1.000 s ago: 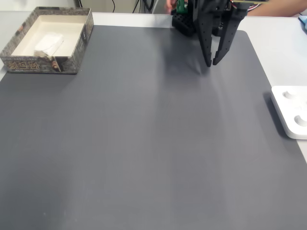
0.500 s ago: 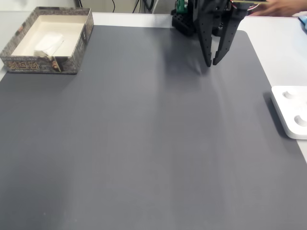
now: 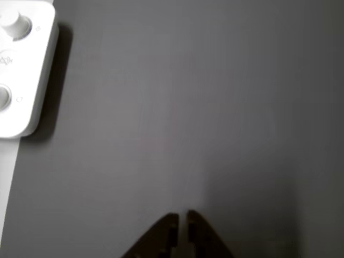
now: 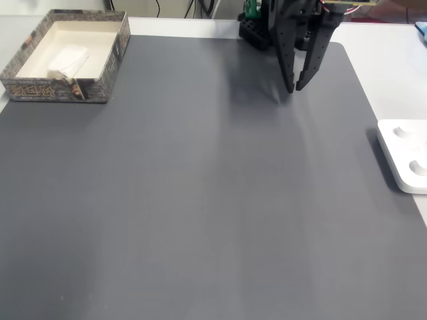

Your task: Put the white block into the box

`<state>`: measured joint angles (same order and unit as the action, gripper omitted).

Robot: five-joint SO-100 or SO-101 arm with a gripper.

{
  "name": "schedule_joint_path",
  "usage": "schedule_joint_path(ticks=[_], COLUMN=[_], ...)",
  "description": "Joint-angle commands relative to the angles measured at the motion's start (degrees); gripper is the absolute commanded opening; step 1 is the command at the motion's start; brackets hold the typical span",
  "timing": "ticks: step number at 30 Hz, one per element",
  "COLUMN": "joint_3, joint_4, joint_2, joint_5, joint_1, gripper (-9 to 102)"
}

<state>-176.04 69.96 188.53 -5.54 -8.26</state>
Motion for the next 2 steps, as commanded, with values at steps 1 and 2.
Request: schedule_joint_path(ticks=[1, 2], joint_3=[-1.1, -1.1], joint_4=[0.2, 0.2], joint_2=[1.8, 1.8], joint_5=[0.4, 0.4], joint_1=[-1.0, -1.0], gripper=[-1, -1])
